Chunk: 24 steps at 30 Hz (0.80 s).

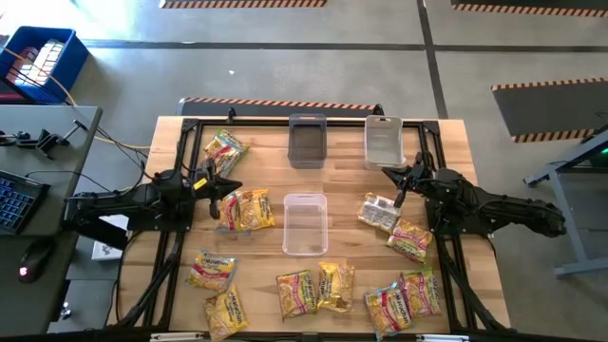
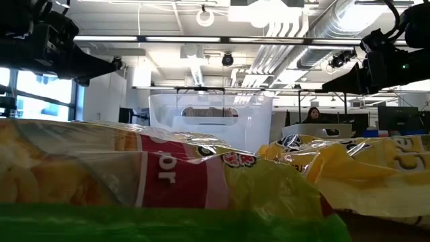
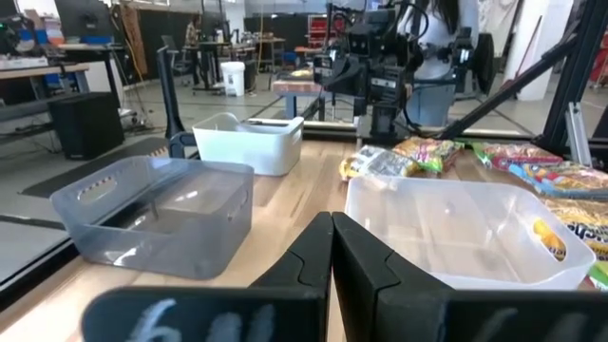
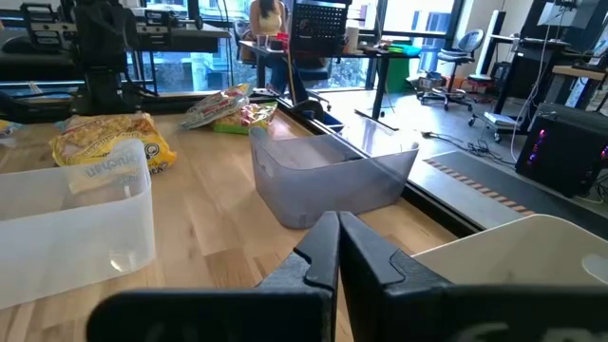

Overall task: Sort Maruchan noodles
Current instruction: Put the blue noodle pack into the white bin

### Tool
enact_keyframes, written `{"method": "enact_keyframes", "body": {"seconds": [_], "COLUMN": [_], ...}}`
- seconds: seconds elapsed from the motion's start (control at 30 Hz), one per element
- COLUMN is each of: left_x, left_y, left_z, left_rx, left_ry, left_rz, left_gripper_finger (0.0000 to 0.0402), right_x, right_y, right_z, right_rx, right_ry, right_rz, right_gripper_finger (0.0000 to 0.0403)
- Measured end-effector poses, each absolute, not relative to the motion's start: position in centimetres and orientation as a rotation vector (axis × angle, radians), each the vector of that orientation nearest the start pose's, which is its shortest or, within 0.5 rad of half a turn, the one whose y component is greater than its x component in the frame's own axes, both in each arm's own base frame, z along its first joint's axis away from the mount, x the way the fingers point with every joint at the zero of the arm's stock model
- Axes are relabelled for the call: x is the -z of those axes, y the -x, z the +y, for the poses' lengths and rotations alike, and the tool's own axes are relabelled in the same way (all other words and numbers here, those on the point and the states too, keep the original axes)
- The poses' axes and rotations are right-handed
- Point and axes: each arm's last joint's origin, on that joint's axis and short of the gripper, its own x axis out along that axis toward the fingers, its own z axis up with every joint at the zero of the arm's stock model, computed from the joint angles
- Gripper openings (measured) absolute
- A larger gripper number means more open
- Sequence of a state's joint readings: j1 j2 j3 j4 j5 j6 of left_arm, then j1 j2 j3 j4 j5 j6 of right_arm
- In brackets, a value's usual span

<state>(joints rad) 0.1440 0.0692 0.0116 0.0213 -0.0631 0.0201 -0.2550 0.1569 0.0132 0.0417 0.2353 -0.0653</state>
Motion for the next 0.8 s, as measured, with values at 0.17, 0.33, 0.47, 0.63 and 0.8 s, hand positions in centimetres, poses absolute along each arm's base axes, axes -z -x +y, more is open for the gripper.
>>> {"method": "enact_keyframes", "body": {"seconds": [0.17,0.33,0.47,0.63,0.8], "left_x": [-16.4,-16.4,-16.4,-16.4,-16.4], "left_y": [-10.0,-10.0,-10.0,-10.0,-10.0], "left_z": [1.6,1.6,1.6,1.6,1.6], "left_rx": [-0.207,-0.207,-0.207,-0.207,-0.207], "left_ry": [-0.019,-0.018,-0.019,-0.018,-0.018], "left_rz": [0.04,0.04,0.04,0.039,0.039], "left_gripper_finger": [0.0001,0.0001,0.0001,0.0001,0.0001], "right_x": [-16.1,-16.1,-17.1,-19.4,-20.5], "right_y": [-9.9,-9.9,-10.0,-9.6,-9.7], "right_z": [-3.6,-3.6,-3.6,-3.5,-3.2], "right_rx": [0.575,0.587,0.591,0.597,0.481], "right_ry": [0.139,0.139,0.131,0.115,0.137], "right_rz": [0.129,0.126,0.016,-0.236,-0.294], "right_gripper_finger": [0.0,0.0,0.0,0.0,0.0]}}
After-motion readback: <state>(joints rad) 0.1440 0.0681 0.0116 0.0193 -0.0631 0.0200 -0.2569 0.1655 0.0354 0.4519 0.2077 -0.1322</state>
